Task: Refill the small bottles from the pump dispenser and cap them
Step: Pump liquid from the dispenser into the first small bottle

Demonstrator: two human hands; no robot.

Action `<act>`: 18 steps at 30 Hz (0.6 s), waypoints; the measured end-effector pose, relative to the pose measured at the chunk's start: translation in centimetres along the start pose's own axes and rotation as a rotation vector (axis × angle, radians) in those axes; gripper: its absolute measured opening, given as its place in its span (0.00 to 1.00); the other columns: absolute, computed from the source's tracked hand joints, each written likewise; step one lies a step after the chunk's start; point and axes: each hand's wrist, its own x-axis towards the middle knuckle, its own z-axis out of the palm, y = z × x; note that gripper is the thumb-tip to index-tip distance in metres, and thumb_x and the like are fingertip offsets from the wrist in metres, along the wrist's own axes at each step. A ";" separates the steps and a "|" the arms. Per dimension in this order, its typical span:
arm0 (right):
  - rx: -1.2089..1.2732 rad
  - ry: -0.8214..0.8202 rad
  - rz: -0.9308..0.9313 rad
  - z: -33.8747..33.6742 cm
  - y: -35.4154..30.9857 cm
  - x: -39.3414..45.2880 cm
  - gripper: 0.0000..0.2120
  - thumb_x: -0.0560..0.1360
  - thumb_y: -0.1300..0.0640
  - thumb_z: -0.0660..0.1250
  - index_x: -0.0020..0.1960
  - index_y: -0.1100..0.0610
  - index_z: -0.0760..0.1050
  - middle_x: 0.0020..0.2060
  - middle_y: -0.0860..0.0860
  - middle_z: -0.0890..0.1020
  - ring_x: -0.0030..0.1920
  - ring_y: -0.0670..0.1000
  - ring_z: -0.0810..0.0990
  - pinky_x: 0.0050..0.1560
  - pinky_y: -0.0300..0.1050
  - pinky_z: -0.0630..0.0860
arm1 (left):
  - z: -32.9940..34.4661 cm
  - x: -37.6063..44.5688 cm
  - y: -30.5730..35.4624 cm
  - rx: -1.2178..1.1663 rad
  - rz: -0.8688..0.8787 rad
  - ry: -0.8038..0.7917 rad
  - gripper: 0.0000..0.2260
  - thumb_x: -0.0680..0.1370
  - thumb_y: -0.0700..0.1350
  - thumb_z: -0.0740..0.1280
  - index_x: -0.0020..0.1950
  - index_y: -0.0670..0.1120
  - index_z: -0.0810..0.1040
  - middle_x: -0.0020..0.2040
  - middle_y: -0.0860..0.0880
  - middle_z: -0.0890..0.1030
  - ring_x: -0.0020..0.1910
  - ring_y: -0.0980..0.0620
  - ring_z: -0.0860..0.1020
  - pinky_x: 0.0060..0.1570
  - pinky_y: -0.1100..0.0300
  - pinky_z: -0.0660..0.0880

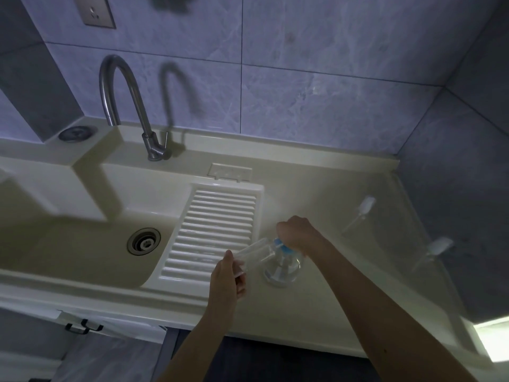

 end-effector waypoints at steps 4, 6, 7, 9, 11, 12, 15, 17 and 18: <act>0.029 0.030 0.029 0.2 0.0 0.2 0.11 0.77 0.57 0.57 0.49 0.63 0.73 0.45 0.55 0.74 0.35 0.49 0.70 0.33 0.40 0.67 | -0.1 0.2 -0.3 0.013 0.003 0.000 0.17 0.82 0.51 0.54 0.46 0.39 0.72 0.26 0.49 0.68 0.20 0.56 0.63 0.19 0.65 0.59; 0.165 -0.018 0.053 -0.2 -0.3 -0.3 0.13 0.78 0.54 0.55 0.53 0.62 0.72 0.51 0.57 0.76 0.41 0.52 0.73 0.39 0.42 0.70 | -0.1 0.1 -0.2 0.014 0.003 -0.002 0.16 0.82 0.51 0.54 0.45 0.40 0.72 0.26 0.48 0.68 0.21 0.56 0.63 0.20 0.65 0.59; 0.260 -0.086 0.068 -0.5 -0.3 -0.7 0.18 0.79 0.50 0.54 0.60 0.60 0.72 0.59 0.56 0.77 0.48 0.53 0.74 0.47 0.45 0.72 | -0.1 0.0 -0.1 0.013 0.002 -0.003 0.16 0.82 0.51 0.55 0.45 0.40 0.72 0.26 0.48 0.68 0.21 0.56 0.63 0.21 0.65 0.59; 0.444 -0.237 0.122 -1.0 -0.1 -1.1 0.30 0.80 0.38 0.50 0.75 0.55 0.61 0.69 0.50 0.71 0.67 0.57 0.69 0.66 0.56 0.65 | 0.0 -0.1 0.1 0.014 0.006 -0.012 0.16 0.82 0.51 0.55 0.45 0.40 0.72 0.27 0.49 0.68 0.22 0.56 0.63 0.21 0.65 0.60; 0.511 -0.275 0.159 -1.0 0.0 -1.2 0.35 0.78 0.33 0.49 0.78 0.53 0.54 0.72 0.49 0.67 0.74 0.58 0.61 0.70 0.63 0.58 | 0.0 -0.2 0.3 0.019 0.023 -0.022 0.16 0.82 0.51 0.55 0.46 0.40 0.72 0.27 0.48 0.69 0.22 0.56 0.64 0.21 0.64 0.60; 0.521 -0.270 0.158 -0.9 0.1 -1.0 0.35 0.78 0.33 0.50 0.78 0.53 0.54 0.73 0.49 0.67 0.74 0.58 0.60 0.70 0.64 0.58 | 0.0 -0.2 0.4 0.018 0.027 -0.024 0.16 0.82 0.51 0.55 0.46 0.40 0.72 0.27 0.49 0.68 0.22 0.56 0.64 0.21 0.64 0.60; 0.461 -0.226 0.119 -0.6 -0.2 -0.7 0.30 0.80 0.40 0.53 0.76 0.56 0.58 0.72 0.53 0.67 0.71 0.59 0.65 0.66 0.62 0.65 | 0.0 0.0 0.5 0.007 0.019 -0.020 0.16 0.82 0.51 0.55 0.46 0.40 0.72 0.25 0.50 0.68 0.20 0.56 0.63 0.20 0.65 0.59; 0.343 -0.161 0.064 -0.6 -0.3 -0.5 0.23 0.82 0.50 0.53 0.71 0.62 0.65 0.68 0.59 0.70 0.68 0.61 0.70 0.64 0.57 0.70 | 0.1 0.1 0.5 0.001 0.007 -0.014 0.17 0.82 0.51 0.55 0.45 0.40 0.72 0.25 0.50 0.69 0.20 0.57 0.63 0.19 0.66 0.59; 0.244 -0.124 0.025 -0.6 -0.3 -0.5 0.20 0.82 0.54 0.54 0.67 0.65 0.69 0.63 0.62 0.73 0.65 0.62 0.72 0.62 0.54 0.72 | 0.1 0.1 0.4 0.000 0.003 -0.013 0.17 0.82 0.51 0.54 0.44 0.40 0.72 0.25 0.50 0.69 0.20 0.57 0.63 0.19 0.66 0.59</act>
